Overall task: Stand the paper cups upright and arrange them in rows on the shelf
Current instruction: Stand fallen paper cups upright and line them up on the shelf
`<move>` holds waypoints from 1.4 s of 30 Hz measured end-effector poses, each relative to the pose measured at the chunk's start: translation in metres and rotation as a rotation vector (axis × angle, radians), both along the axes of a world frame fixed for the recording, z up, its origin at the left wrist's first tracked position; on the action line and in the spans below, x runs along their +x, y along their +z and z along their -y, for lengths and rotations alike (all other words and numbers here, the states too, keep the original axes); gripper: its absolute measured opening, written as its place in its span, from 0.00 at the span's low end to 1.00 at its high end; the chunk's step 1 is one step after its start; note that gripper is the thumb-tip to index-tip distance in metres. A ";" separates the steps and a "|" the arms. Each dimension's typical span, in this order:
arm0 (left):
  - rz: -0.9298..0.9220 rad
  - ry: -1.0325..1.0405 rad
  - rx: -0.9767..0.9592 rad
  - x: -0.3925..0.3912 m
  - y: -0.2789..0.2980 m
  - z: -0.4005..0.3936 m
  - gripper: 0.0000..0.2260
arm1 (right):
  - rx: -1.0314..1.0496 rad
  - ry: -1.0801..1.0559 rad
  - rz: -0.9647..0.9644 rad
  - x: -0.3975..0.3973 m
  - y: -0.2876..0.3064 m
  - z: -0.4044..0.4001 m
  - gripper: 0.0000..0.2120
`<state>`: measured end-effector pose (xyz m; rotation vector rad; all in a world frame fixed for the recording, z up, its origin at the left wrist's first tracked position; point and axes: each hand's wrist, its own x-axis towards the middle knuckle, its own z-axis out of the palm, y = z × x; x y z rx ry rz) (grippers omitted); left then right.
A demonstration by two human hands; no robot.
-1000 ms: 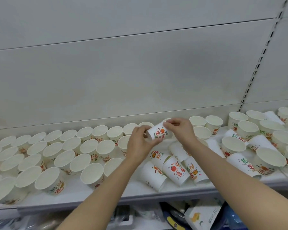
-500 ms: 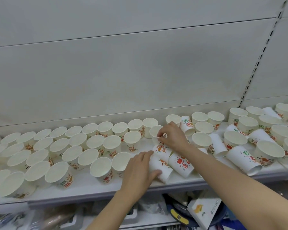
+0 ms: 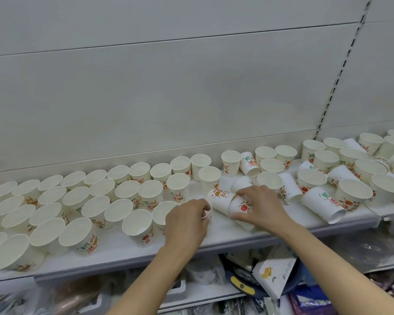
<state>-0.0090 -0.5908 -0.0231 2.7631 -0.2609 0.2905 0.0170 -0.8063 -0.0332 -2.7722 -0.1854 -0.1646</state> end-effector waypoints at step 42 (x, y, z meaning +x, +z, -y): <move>-0.128 0.153 0.056 0.063 0.041 0.043 0.25 | 0.410 0.099 0.124 -0.026 -0.041 0.012 0.38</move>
